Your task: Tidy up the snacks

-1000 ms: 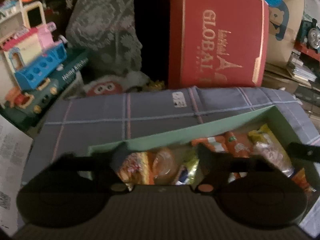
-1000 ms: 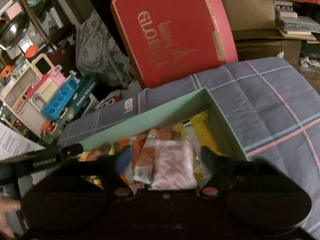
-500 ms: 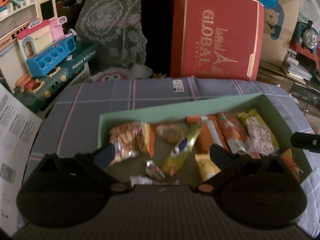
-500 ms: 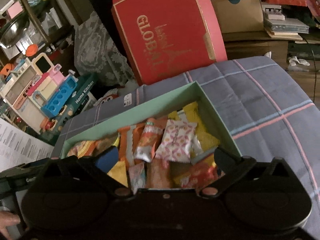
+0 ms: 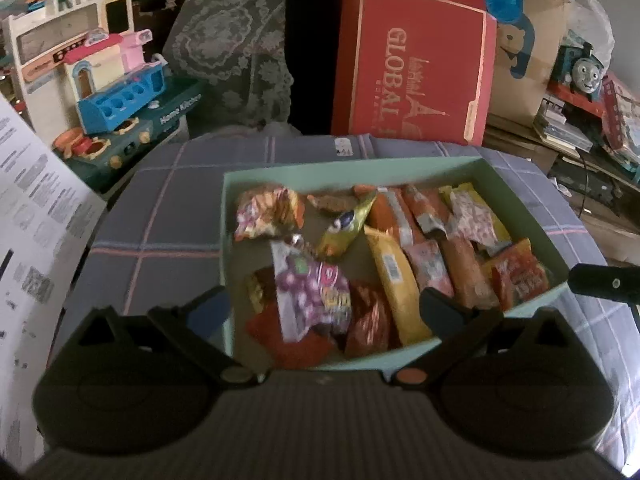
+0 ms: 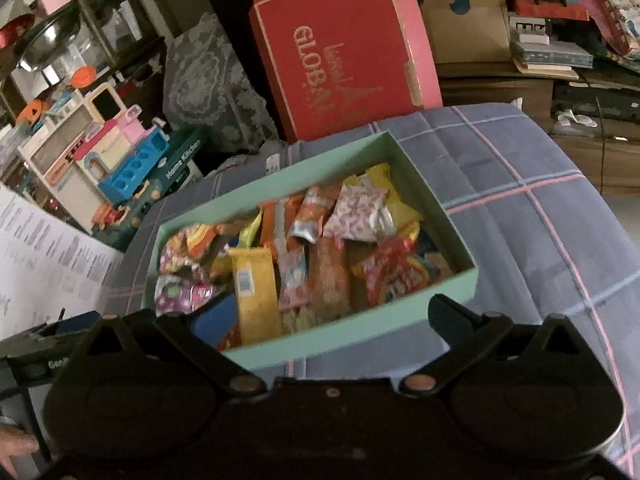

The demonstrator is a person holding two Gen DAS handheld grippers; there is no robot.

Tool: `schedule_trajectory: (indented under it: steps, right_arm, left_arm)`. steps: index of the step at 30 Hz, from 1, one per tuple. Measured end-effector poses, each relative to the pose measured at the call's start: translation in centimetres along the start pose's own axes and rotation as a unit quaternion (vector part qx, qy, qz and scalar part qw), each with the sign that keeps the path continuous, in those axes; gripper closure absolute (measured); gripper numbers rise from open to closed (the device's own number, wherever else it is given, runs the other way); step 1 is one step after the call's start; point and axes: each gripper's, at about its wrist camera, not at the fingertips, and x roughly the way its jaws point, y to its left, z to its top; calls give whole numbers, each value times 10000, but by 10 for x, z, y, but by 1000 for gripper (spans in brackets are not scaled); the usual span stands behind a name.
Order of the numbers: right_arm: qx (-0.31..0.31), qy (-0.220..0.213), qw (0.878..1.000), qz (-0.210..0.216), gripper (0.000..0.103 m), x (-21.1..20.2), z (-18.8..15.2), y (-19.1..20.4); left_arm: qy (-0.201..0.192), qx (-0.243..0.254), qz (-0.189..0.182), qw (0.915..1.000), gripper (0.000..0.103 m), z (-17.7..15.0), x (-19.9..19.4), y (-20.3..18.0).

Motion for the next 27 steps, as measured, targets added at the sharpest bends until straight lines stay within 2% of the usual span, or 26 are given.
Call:
schedule_trajectory:
  steps: [11, 22, 27]
  right_arm:
    - [-234, 142, 9996, -98, 0, -34, -50, 0]
    - [-366, 393, 9985, -130, 0, -33, -79, 3]
    - [-502, 334, 9978, -269, 0, -30, -83, 3]
  left_arm:
    - [148, -314, -30, 9994, 0, -41, -36, 13]
    - [432, -423, 179, 9980, 0, -75, -33, 27]
    - [490, -414, 357, 9973, 0, -91, -33, 28]
